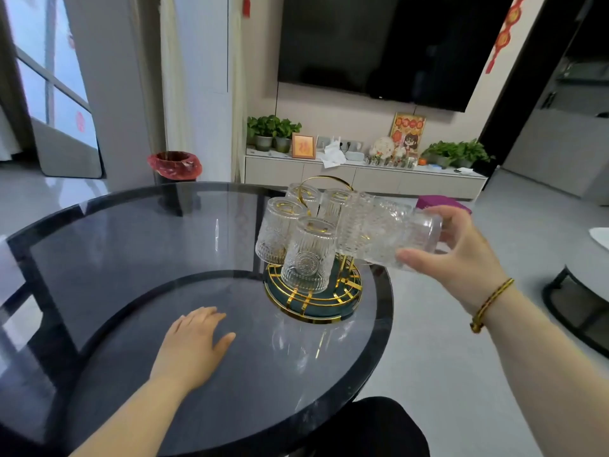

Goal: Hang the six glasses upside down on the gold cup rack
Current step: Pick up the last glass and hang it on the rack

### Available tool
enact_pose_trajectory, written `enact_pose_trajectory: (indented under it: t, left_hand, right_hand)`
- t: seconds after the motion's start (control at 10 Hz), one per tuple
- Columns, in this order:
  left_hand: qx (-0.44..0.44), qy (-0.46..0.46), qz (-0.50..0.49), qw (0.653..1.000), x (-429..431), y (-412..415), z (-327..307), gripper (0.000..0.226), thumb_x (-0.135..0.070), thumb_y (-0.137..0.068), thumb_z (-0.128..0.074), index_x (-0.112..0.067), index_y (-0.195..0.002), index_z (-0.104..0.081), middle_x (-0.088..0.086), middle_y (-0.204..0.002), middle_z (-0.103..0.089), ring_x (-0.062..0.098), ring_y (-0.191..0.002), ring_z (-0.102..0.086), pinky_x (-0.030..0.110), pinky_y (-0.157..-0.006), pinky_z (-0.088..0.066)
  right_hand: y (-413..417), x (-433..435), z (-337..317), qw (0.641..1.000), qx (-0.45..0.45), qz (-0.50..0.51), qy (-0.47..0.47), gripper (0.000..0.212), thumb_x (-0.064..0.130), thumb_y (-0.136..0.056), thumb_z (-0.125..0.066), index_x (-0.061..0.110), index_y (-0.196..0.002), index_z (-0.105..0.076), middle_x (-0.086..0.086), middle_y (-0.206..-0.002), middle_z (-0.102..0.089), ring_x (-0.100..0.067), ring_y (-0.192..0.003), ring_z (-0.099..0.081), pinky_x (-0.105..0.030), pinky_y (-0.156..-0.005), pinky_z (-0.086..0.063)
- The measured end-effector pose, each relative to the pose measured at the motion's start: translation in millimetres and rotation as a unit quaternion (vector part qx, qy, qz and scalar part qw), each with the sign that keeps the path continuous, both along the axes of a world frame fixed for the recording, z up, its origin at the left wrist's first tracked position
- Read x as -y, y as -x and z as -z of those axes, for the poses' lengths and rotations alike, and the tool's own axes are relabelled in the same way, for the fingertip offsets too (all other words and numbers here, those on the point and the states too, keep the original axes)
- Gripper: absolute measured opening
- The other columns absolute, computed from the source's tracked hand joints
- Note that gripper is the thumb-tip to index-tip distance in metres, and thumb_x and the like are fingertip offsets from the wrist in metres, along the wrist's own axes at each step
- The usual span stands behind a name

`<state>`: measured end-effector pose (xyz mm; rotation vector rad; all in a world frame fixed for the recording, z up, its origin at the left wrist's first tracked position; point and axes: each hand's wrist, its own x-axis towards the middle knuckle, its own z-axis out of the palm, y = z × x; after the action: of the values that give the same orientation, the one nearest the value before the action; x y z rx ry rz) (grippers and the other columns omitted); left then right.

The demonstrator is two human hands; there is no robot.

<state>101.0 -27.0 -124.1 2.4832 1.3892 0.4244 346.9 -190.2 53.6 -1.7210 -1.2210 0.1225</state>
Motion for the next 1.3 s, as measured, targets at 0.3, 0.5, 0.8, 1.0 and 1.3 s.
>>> enact_pose_trajectory:
  t: [0.3, 0.5, 0.8, 1.0, 1.3]
  left_hand:
    - [0.005, 0.005, 0.006, 1.000, 2.1, 1.7, -0.4, 0.046, -0.041, -0.091, -0.040, -0.020, -0.132, -0.037, -0.002, -0.146, -0.035, 0.015, -0.138, -0.025, 0.035, -0.117, -0.016]
    - [0.003, 0.004, 0.006, 1.000, 1.0, 2.3, 0.5, 0.046, -0.042, -0.091, -0.040, -0.021, -0.132, -0.037, -0.002, -0.146, -0.035, 0.015, -0.138, -0.025, 0.035, -0.117, -0.016]
    - [0.001, 0.003, 0.005, 1.000, 0.5, 1.0, 0.3, 0.046, -0.042, -0.091, -0.039, -0.023, -0.133, -0.036, -0.003, -0.147, -0.033, 0.014, -0.138, -0.024, 0.034, -0.117, -0.014]
    - [0.003, 0.001, 0.005, 1.000, -0.1, 0.6, 0.4, 0.046, -0.043, -0.091, -0.038, -0.024, -0.133, -0.036, -0.005, -0.147, -0.033, 0.013, -0.138, -0.023, 0.033, -0.117, -0.014]
    - [0.011, 0.005, 0.003, 1.000, -1.1, 1.2, 2.1, 0.046, -0.044, -0.091, -0.038, -0.025, -0.133, -0.036, -0.005, -0.147, -0.033, 0.012, -0.138, -0.023, 0.033, -0.117, -0.014]
  right_hand:
    - [-26.0, -10.1, -24.1, 0.997, 0.048, 0.052, 0.020, 0.078, 0.032, -0.058, -0.077, 0.016, -0.122, -0.035, 0.001, -0.114, -0.044, -0.014, -0.104, -0.043, -0.028, -0.084, -0.035]
    - [-28.7, -37.1, -28.3, 0.986, 0.113, 0.073, 0.096, 0.070, 0.029, -0.062, -0.075, 0.016, -0.121, -0.040, -0.010, -0.132, -0.044, -0.020, -0.113, -0.042, -0.028, -0.084, -0.033]
    - [-26.7, -74.5, -16.3, 0.974, 0.141, 0.061, 0.164, 0.072, 0.031, -0.064, -0.073, 0.014, -0.125, -0.039, -0.011, -0.134, -0.045, -0.027, -0.122, -0.040, -0.037, -0.097, -0.037]
    - [-25.3, -88.2, 3.1, 0.969, 0.124, 0.045, 0.210, 0.071, 0.030, -0.065, -0.072, 0.016, -0.126, -0.040, -0.012, -0.134, -0.045, -0.028, -0.124, -0.038, -0.040, -0.099, -0.036]
    - [-23.5, -95.4, 18.5, 0.962, 0.097, 0.033, 0.252, 0.072, 0.029, -0.066, -0.070, 0.019, -0.129, -0.037, -0.013, -0.133, -0.043, -0.028, -0.124, -0.037, -0.043, -0.101, -0.038]
